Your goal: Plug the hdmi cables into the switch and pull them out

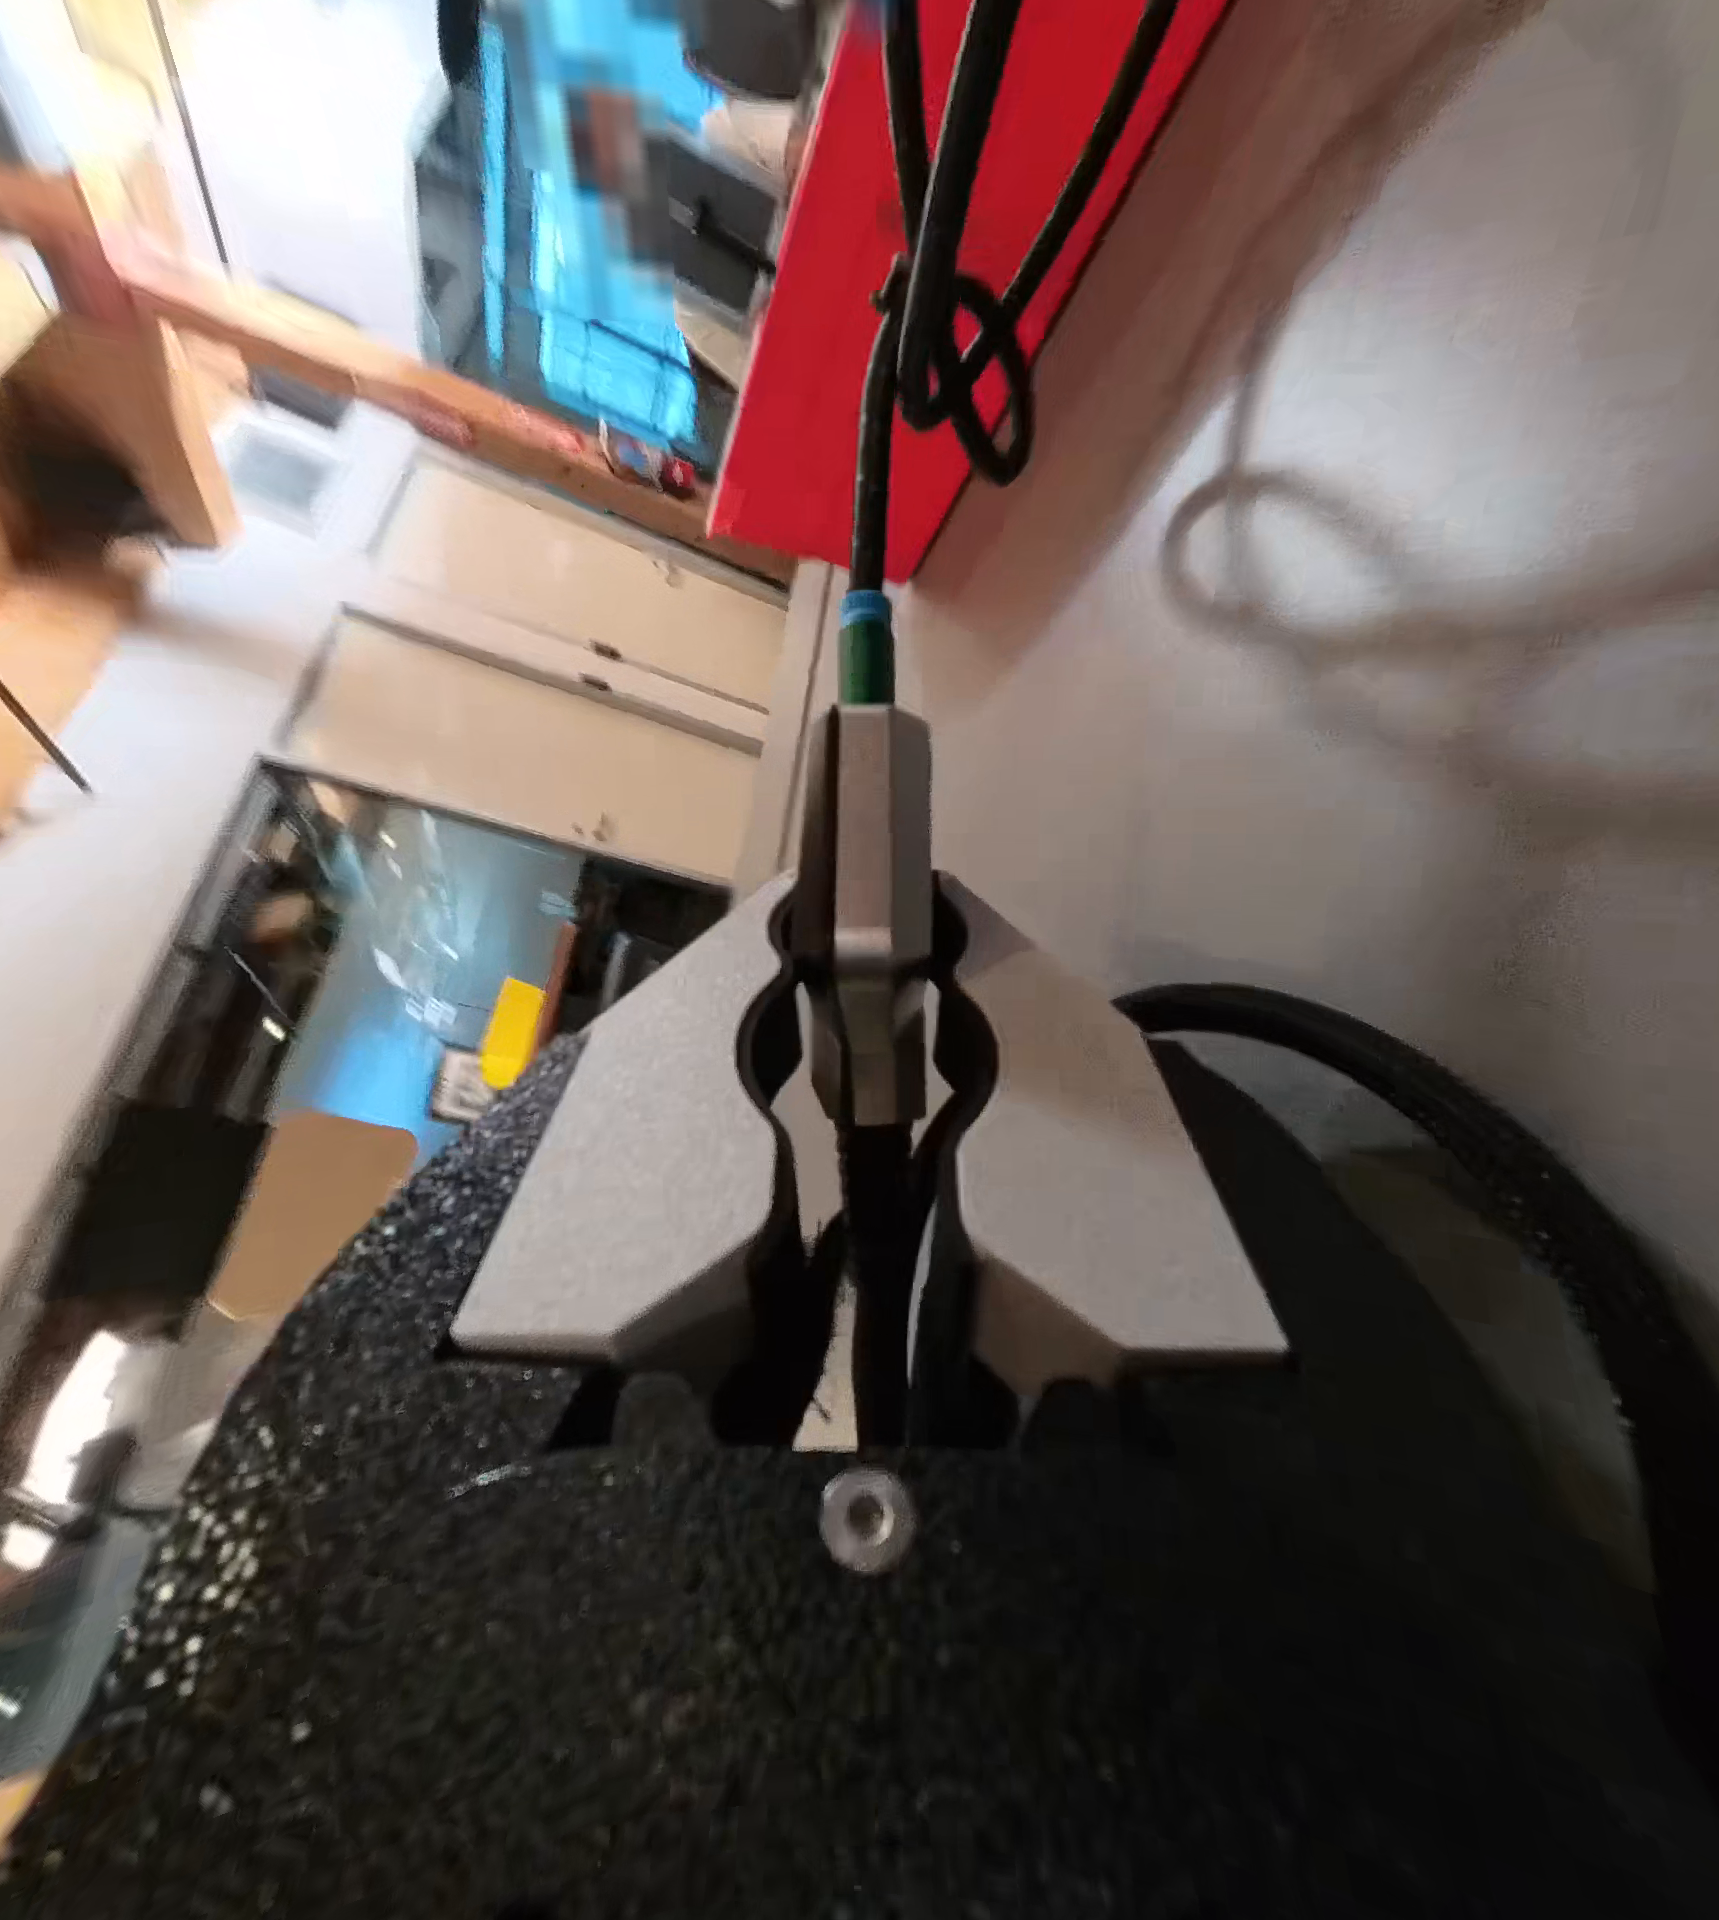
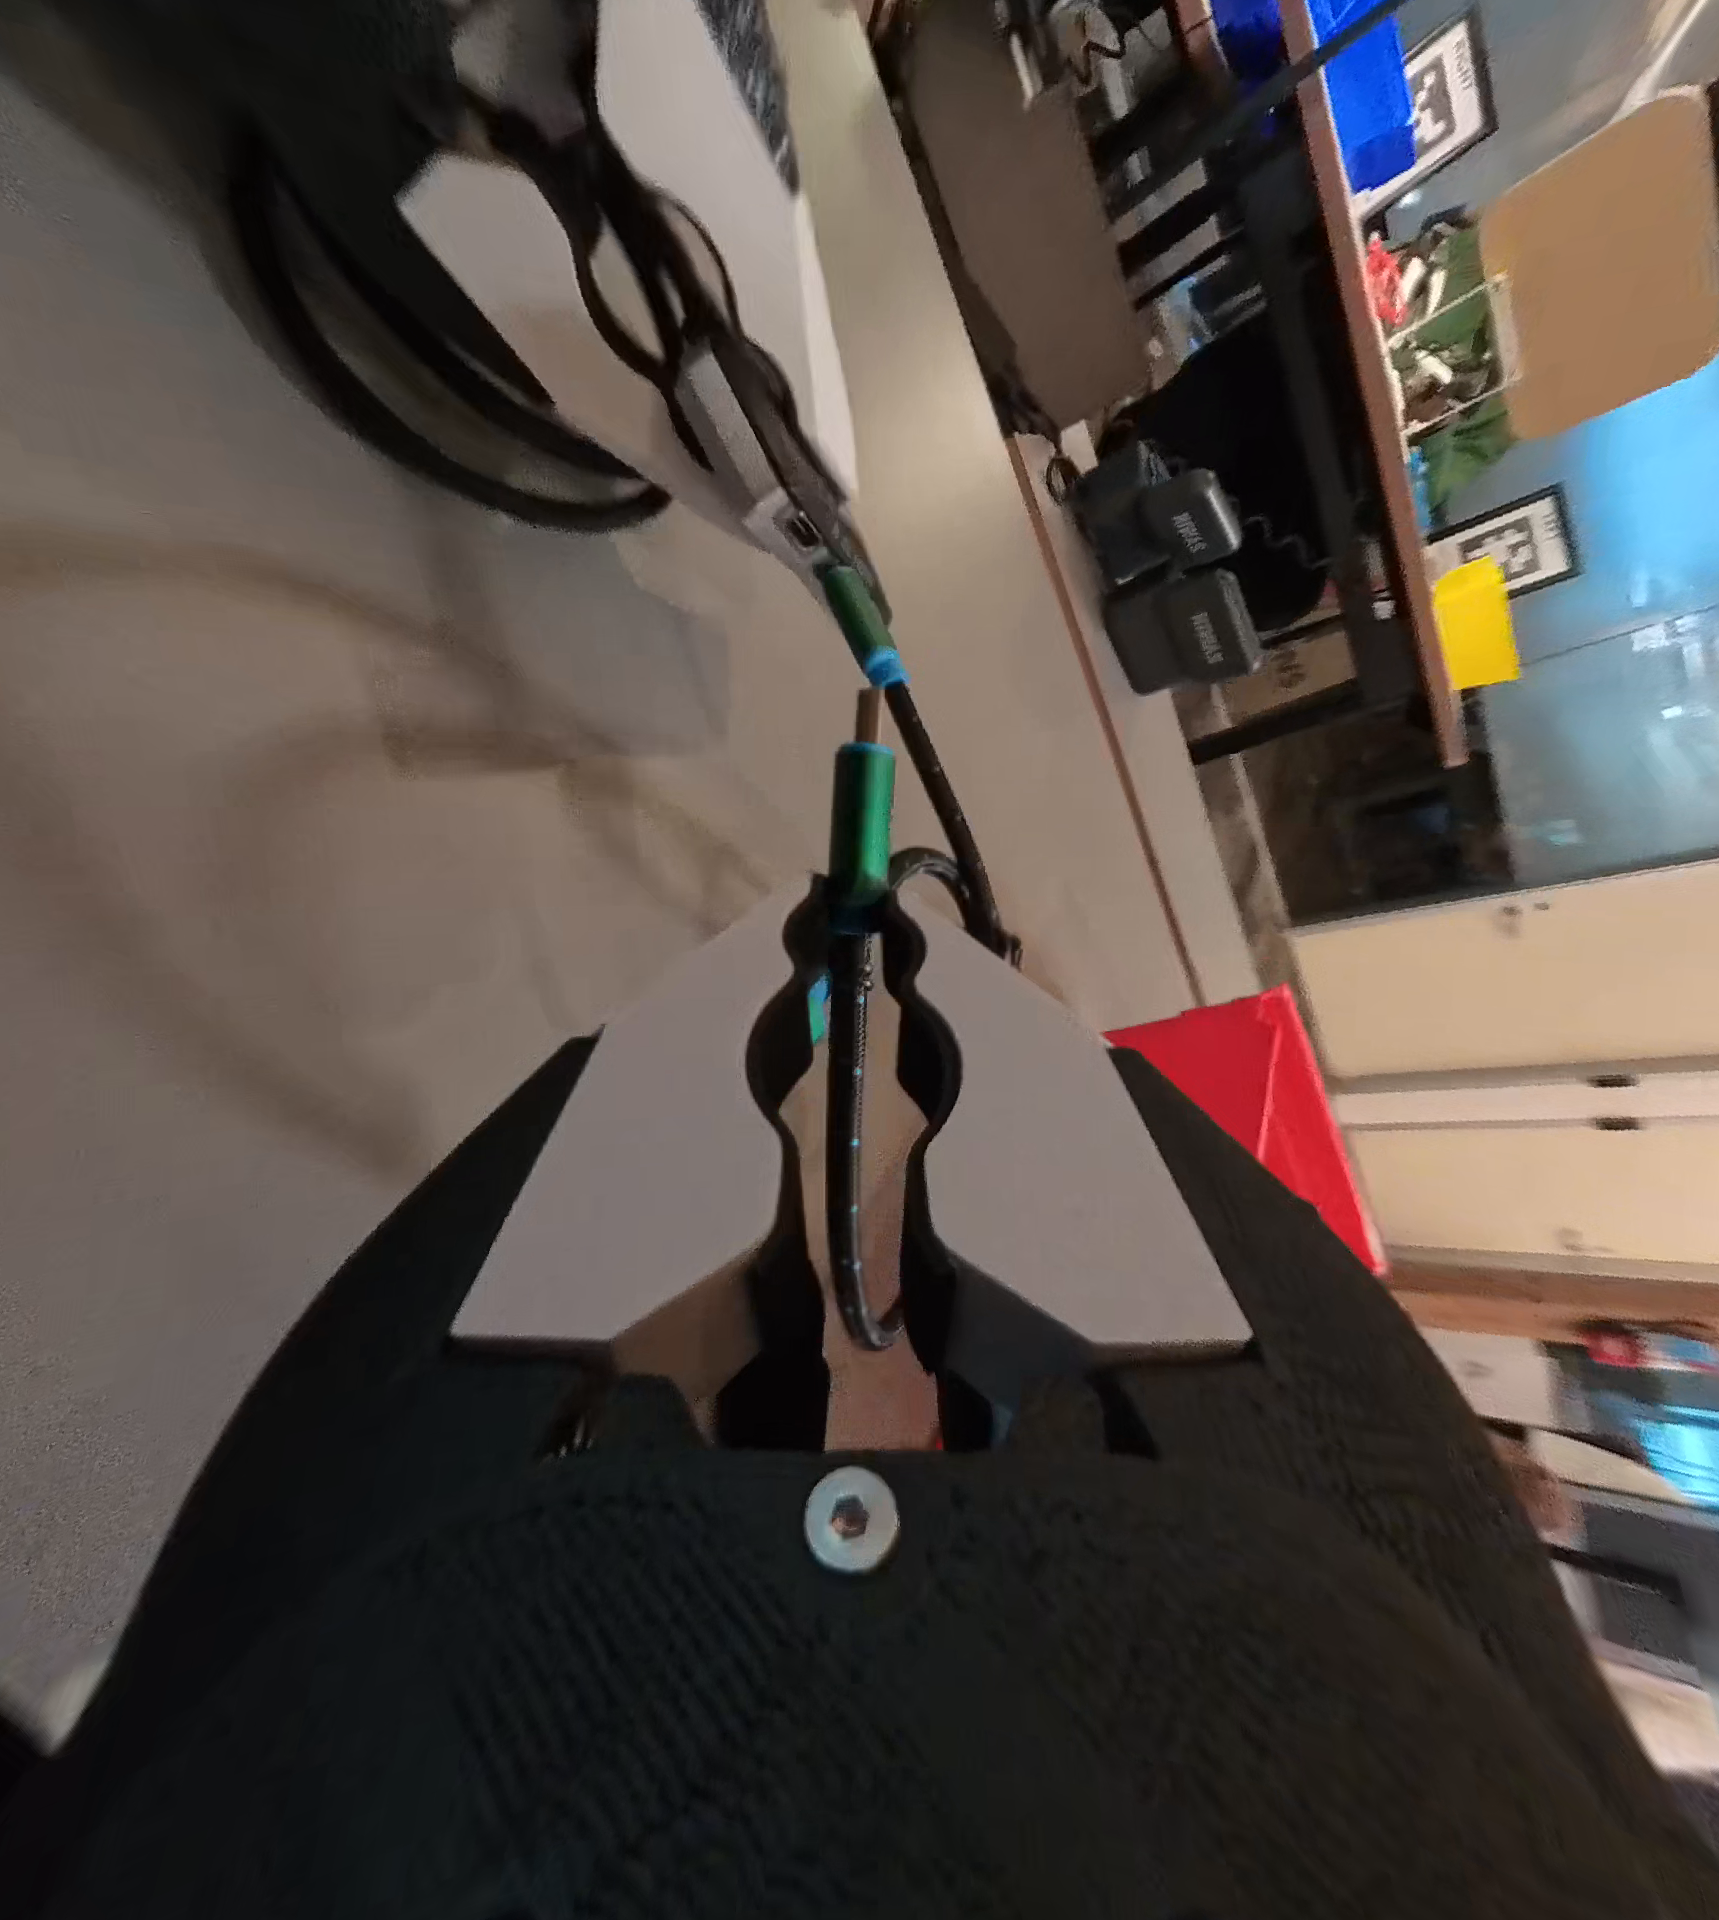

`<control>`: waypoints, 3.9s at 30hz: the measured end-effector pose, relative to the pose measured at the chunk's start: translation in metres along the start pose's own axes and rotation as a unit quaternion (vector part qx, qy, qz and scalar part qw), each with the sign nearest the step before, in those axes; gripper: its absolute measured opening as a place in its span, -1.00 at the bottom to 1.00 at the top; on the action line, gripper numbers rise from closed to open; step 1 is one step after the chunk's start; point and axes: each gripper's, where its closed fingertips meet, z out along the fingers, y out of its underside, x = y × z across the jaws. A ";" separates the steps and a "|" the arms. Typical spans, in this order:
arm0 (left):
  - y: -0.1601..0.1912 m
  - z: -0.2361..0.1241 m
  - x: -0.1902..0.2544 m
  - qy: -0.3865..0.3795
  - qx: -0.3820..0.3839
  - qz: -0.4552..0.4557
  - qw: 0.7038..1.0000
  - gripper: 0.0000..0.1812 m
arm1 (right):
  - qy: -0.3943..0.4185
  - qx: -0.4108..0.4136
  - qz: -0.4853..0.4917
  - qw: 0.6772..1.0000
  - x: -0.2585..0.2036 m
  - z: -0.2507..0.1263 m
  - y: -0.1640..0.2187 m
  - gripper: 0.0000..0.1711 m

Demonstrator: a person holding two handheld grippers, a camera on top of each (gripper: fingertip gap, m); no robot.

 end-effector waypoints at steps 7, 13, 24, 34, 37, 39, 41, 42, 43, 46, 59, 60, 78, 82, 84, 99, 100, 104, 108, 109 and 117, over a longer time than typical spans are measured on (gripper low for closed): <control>-0.031 -0.010 0.006 -0.026 0.064 0.110 0.992 -0.80 | 0.063 -0.011 -0.149 0.987 -0.013 0.040 -0.009 -0.92; -0.027 -0.003 0.013 -0.010 0.025 0.109 0.994 -0.80 | 0.077 -0.039 -0.205 0.975 -0.020 0.047 -0.005 -0.92; -0.020 0.003 0.022 0.007 -0.033 0.143 0.989 -0.79 | 0.050 -0.074 -0.198 0.976 -0.028 0.056 0.006 -0.91; -0.015 0.006 0.027 0.029 -0.058 0.132 0.989 -0.79 | 0.050 -0.083 -0.178 0.979 -0.031 0.059 0.010 -0.92; -0.014 0.006 0.029 0.033 -0.072 0.148 0.986 -0.79 | 0.054 -0.095 -0.181 0.977 -0.032 0.060 0.012 -0.92; -0.013 0.005 0.029 0.036 -0.076 0.153 0.985 -0.79 | 0.053 -0.094 -0.174 0.979 -0.033 0.060 0.012 -0.92; -0.013 0.005 0.030 0.040 -0.080 0.152 0.984 -0.79 | 0.049 -0.092 -0.168 0.980 -0.034 0.060 0.012 -0.92; -0.013 0.005 0.031 0.041 -0.082 0.154 0.984 -0.79 | 0.047 -0.091 -0.168 0.980 -0.034 0.060 0.012 -0.92; -0.012 0.006 0.033 0.048 -0.083 0.150 0.984 -0.79 | 0.042 -0.090 -0.166 0.981 -0.035 0.060 0.013 -0.92; -0.010 0.007 0.041 0.081 -0.071 0.105 0.989 -0.79 | 0.029 -0.081 -0.159 0.984 -0.040 0.063 0.015 -0.92; -0.005 -0.009 0.038 0.070 -0.021 0.125 0.989 -0.78 | 0.025 -0.048 -0.146 0.988 -0.043 0.064 0.011 -0.92; -0.005 -0.008 0.038 0.068 -0.032 0.128 0.989 -0.78 | 0.023 -0.045 -0.146 0.988 -0.045 0.064 0.009 -0.91; -0.005 -0.024 0.039 0.074 -0.045 0.159 0.983 -0.79 | 0.028 -0.051 -0.120 0.991 -0.048 0.066 0.008 -0.91; -0.010 -0.023 0.039 0.094 -0.069 0.118 0.986 -0.80 | 0.059 -0.072 -0.158 0.983 -0.047 0.066 0.010 -0.91; -0.011 -0.023 0.038 0.102 -0.078 0.101 0.987 -0.80 | 0.072 -0.076 -0.168 0.980 -0.047 0.067 0.009 -0.91; -0.013 -0.025 0.039 0.115 -0.087 0.108 0.984 -0.80 | 0.053 -0.074 -0.126 0.988 -0.046 0.065 0.007 -0.91; -0.013 -0.025 0.039 0.115 -0.087 0.110 0.983 -0.80 | 0.051 -0.073 -0.123 0.988 -0.046 0.065 0.007 -0.91; -0.013 -0.025 0.040 0.117 -0.088 0.118 0.982 -0.80 | 0.045 -0.072 -0.112 0.990 -0.047 0.065 0.007 -0.91; -0.014 -0.026 0.041 0.117 -0.089 0.126 0.981 -0.79 | 0.033 -0.069 -0.078 0.994 -0.046 0.064 0.006 -0.91; -0.014 -0.026 0.041 0.118 -0.089 0.124 0.981 -0.80 | 0.036 -0.070 -0.091 0.993 -0.046 0.064 0.006 -0.91; -0.014 -0.027 0.040 0.123 -0.094 0.117 0.981 -0.80 | 0.053 -0.076 -0.160 0.983 -0.046 0.065 0.006 -0.91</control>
